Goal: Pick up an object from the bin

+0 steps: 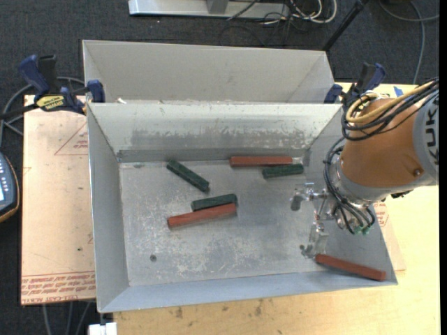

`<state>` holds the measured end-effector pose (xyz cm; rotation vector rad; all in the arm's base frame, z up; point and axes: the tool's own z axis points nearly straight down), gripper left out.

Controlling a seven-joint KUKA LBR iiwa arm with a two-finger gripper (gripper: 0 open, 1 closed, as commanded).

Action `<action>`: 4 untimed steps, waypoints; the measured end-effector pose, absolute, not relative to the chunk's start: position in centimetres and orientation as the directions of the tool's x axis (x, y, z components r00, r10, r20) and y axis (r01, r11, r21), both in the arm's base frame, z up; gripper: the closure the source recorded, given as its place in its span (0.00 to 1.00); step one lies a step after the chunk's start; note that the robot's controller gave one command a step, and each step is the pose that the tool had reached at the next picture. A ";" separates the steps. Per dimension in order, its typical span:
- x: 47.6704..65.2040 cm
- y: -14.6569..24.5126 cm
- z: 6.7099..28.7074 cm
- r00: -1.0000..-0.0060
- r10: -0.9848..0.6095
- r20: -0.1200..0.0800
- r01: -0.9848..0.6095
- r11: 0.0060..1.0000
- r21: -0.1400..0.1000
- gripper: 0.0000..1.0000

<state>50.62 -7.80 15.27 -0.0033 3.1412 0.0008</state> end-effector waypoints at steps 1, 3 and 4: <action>57.9 2.4 18.2 -1.000 0.004 -0.010 0.004 1.000 0.005 0.00; 58.9 5.1 8.2 -0.950 0.313 0.000 0.313 0.950 0.001 1.00; 59.6 5.3 22.7 -0.969 0.247 -0.011 0.247 0.969 0.005 1.00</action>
Offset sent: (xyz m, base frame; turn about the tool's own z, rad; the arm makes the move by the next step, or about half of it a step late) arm 0.0693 0.0950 0.0272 0.0166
